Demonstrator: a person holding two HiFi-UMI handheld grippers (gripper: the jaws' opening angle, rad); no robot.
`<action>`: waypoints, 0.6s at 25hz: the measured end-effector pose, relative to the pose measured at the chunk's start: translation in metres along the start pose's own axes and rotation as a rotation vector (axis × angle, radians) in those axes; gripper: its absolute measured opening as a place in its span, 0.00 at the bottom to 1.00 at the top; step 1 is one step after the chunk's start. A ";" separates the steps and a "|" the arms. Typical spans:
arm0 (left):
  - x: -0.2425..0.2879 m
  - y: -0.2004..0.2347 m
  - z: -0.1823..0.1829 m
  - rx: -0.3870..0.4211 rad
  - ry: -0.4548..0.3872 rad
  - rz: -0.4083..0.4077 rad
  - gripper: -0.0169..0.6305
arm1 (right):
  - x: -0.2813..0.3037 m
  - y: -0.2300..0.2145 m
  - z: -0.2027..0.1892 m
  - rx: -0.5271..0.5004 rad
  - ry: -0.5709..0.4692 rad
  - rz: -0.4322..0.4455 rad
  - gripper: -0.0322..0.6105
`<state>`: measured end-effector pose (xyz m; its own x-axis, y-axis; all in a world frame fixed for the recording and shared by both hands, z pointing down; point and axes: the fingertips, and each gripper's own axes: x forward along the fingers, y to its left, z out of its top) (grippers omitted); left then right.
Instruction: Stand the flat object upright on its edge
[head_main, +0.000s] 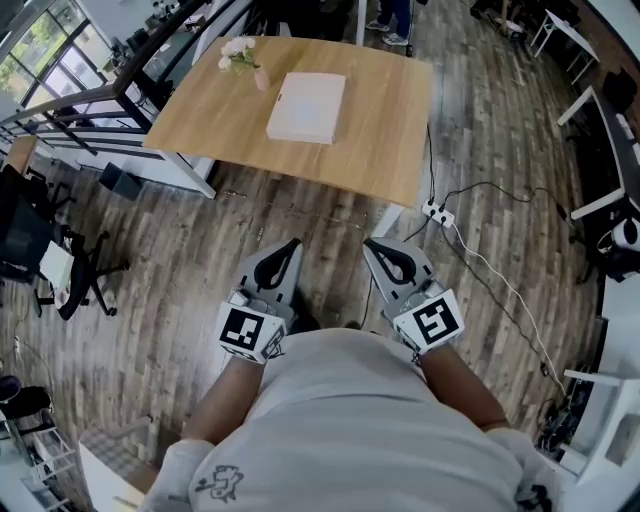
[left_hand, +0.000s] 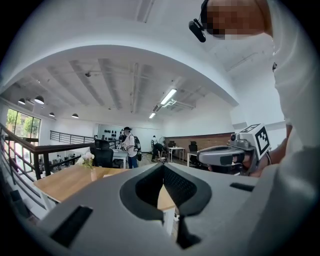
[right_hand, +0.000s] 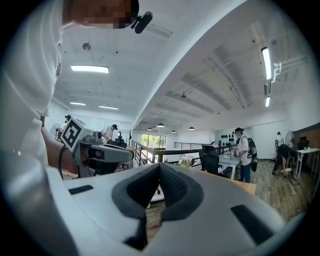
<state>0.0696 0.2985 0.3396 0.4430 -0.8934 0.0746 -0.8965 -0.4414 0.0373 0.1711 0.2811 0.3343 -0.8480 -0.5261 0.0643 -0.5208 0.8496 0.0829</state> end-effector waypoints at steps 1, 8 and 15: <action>0.001 0.003 -0.001 -0.004 0.000 -0.003 0.04 | 0.003 -0.001 0.000 -0.005 -0.003 -0.003 0.06; 0.008 0.033 -0.010 -0.024 0.000 -0.025 0.04 | 0.039 -0.008 -0.006 -0.001 0.019 -0.028 0.15; 0.016 0.093 -0.006 -0.053 -0.010 -0.038 0.13 | 0.091 -0.014 -0.005 0.005 0.032 -0.067 0.31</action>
<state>-0.0065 0.2433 0.3504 0.4761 -0.8771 0.0625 -0.8778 -0.4699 0.0931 0.1012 0.2210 0.3439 -0.8075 -0.5828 0.0907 -0.5770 0.8125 0.0831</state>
